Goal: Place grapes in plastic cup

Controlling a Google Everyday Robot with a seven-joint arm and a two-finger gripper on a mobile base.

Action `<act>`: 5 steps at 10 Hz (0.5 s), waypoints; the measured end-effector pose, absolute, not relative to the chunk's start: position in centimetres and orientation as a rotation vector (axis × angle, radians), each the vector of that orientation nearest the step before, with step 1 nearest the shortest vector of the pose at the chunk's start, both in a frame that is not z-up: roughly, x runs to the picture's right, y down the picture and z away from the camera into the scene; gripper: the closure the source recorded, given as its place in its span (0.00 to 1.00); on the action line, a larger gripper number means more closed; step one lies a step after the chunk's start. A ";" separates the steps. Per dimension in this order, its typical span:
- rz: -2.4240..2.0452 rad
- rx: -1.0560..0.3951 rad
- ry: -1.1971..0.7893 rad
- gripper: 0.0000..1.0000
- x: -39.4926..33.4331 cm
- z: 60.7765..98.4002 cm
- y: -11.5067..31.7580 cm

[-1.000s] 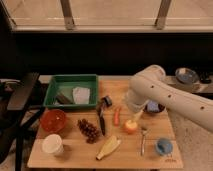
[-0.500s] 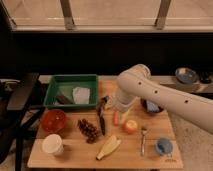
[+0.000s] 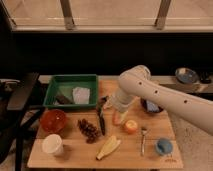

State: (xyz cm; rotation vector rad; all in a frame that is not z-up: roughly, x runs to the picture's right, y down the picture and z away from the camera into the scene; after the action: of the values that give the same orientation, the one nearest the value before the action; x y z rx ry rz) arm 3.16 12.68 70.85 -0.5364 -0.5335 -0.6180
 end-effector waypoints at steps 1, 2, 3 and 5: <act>-0.631 -0.538 -0.562 0.35 1.6 71.3 12.9; -0.648 -0.544 -0.602 0.35 -1.0 72.1 13.4; -0.660 -0.550 -0.627 0.35 -2.9 72.6 13.8; -0.695 -0.569 -0.689 0.35 -7.4 73.9 14.9</act>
State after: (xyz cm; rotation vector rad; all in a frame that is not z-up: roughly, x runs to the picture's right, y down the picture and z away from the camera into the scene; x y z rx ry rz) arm -7.40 14.91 73.86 -0.5693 -0.6890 -0.6946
